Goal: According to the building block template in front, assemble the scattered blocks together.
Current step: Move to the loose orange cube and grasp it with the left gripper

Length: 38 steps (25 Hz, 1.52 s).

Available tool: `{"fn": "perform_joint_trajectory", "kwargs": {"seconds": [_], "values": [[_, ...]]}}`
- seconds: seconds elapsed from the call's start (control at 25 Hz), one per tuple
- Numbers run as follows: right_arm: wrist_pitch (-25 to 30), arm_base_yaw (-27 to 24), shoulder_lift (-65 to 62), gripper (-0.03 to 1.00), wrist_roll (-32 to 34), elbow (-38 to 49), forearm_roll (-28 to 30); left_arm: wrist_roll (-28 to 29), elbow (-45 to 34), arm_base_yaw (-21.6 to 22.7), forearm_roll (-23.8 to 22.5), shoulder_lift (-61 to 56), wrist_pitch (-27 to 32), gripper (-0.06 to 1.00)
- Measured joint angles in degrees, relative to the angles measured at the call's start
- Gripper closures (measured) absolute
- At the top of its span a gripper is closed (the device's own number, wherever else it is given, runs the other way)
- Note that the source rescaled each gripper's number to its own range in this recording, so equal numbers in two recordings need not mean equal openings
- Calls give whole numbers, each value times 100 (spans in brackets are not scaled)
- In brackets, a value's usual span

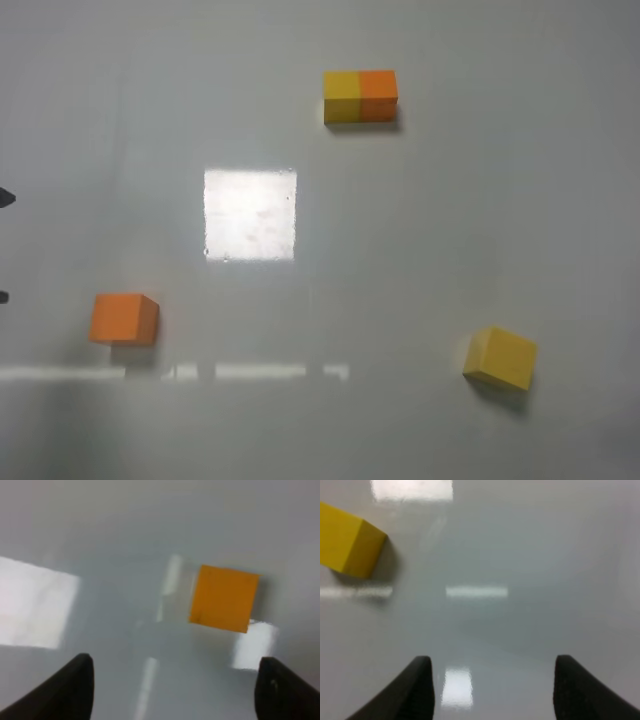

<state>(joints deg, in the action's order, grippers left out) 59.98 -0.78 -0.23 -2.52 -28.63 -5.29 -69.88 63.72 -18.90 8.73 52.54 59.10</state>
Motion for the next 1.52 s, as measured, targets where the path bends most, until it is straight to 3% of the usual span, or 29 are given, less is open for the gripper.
{"fn": "perform_joint_trajectory", "kwargs": {"seconds": [0.16,0.32,0.48,0.72,1.52], "values": [[0,0,0,62,0,0,0,704,-7,-1149,-994,346,6,17],[0,0,0,62,0,0,0,1753,-7,-2230,-2323,602,198,17],[0,0,0,62,0,0,0,2401,-7,-2844,-3114,885,562,17],[0,0,0,62,0,0,0,2909,-7,-2922,-3535,1267,639,17],[0,0,0,62,0,0,0,3530,-459,-2922,-3768,1760,-212,17]]}}
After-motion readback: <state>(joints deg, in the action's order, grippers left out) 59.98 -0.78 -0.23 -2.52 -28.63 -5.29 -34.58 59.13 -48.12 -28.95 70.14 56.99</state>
